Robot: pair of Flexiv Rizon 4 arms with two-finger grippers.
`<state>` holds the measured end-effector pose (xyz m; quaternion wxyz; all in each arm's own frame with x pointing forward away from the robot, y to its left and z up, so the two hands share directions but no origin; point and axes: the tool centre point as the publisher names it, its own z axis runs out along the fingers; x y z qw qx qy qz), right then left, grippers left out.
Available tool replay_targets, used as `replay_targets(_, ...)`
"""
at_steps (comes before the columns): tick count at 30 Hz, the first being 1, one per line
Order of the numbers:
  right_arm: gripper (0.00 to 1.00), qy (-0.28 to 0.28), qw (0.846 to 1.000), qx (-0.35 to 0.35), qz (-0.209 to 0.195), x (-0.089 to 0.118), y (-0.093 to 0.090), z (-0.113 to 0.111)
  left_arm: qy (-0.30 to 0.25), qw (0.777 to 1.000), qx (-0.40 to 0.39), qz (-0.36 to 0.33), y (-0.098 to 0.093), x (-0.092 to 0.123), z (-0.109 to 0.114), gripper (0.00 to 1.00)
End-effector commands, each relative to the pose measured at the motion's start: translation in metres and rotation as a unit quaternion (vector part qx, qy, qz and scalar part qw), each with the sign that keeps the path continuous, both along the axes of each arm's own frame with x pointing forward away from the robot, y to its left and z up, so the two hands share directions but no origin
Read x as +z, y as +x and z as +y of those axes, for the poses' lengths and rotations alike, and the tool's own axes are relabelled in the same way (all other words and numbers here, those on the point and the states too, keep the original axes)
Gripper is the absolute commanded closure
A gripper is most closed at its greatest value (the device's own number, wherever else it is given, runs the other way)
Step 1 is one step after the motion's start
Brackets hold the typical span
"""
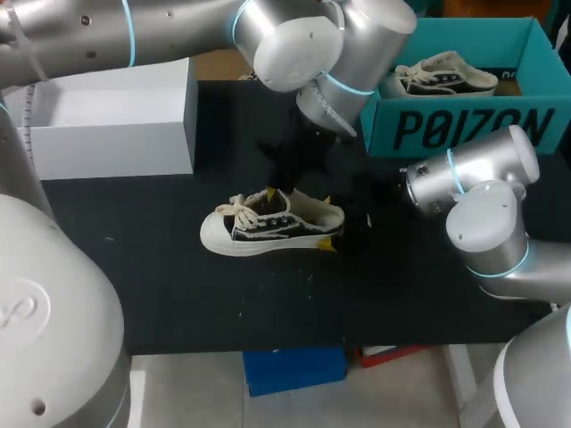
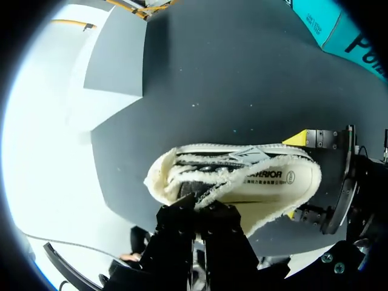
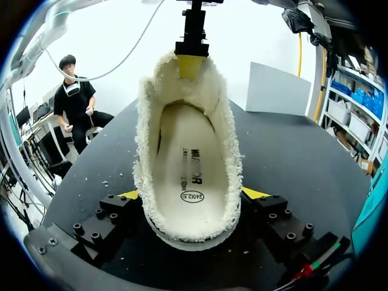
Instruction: Take the shoe out of the shoebox, open the shoe tongue, remove and reinsert the insole, then place the shoe into the shoebox
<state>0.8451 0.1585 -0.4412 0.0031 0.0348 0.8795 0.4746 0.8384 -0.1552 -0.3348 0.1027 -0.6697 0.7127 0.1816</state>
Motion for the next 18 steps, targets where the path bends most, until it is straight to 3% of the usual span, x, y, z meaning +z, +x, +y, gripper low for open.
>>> replay_targets(1,1.00,-0.001,1.000,-0.001,0.000,-0.001,0.000,0.002,-0.038,0.999,0.005,-0.012,-0.002,0.017,0.014,1.00)
replay_targets(8,1.00,-0.001,1.000,-0.001,0.000,-0.001,0.000,0.002,-0.062,0.998,0.010,-0.021,0.001,0.027,0.028,1.00)
replay_targets(18,1.00,-0.001,1.000,-0.001,0.000,-0.001,0.000,0.002,-0.081,0.997,0.008,-0.014,-0.003,0.017,0.051,1.00)
